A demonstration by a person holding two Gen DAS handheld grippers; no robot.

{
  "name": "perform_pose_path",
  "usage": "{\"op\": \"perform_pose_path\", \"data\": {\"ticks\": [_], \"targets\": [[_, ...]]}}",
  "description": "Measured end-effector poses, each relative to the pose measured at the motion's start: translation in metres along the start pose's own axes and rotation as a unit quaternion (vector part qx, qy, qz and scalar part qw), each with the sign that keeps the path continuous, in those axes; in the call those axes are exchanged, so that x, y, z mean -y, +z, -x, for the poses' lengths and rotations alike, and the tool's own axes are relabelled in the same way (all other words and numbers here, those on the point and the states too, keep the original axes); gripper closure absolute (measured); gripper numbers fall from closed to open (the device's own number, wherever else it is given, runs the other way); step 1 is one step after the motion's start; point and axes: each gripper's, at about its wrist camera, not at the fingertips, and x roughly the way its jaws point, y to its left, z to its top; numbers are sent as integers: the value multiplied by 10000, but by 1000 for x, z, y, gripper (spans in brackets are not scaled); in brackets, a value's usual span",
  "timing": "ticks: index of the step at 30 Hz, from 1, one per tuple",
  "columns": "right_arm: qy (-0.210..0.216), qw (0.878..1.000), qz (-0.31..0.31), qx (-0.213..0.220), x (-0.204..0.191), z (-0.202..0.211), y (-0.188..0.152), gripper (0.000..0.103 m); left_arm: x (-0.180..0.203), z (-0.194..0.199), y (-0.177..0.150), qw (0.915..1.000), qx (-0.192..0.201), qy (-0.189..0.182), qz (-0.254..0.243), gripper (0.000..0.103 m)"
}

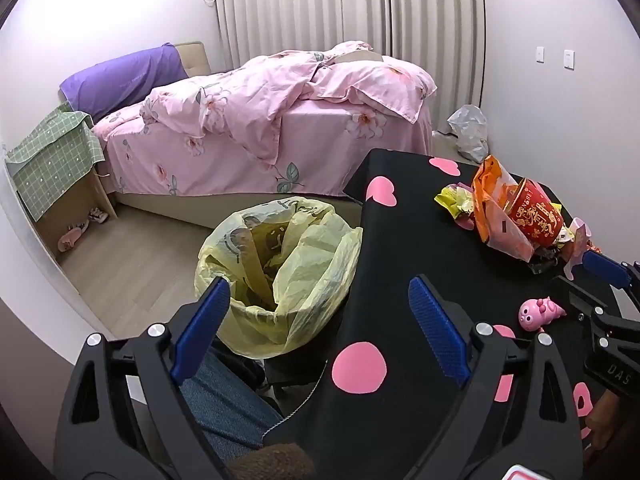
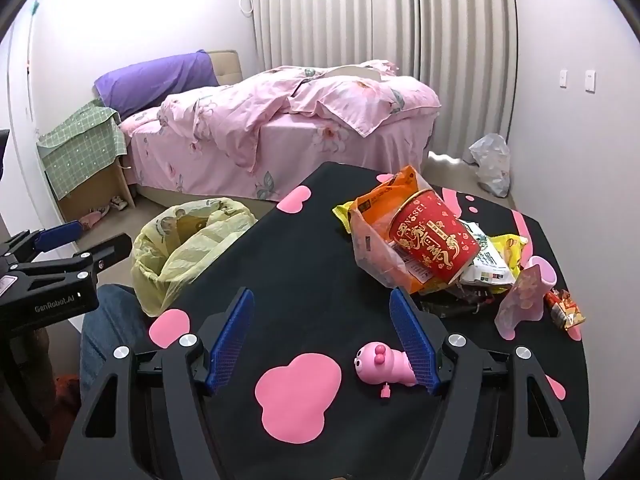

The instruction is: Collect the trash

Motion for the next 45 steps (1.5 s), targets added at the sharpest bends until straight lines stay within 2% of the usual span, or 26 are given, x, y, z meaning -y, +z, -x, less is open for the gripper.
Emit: {"op": "perform_pose_path", "data": {"ticks": [45], "targets": [[23,9998,-196,-25,11,1,-6,35,-4,6,1,10000,-16,43,-57,16]]}}
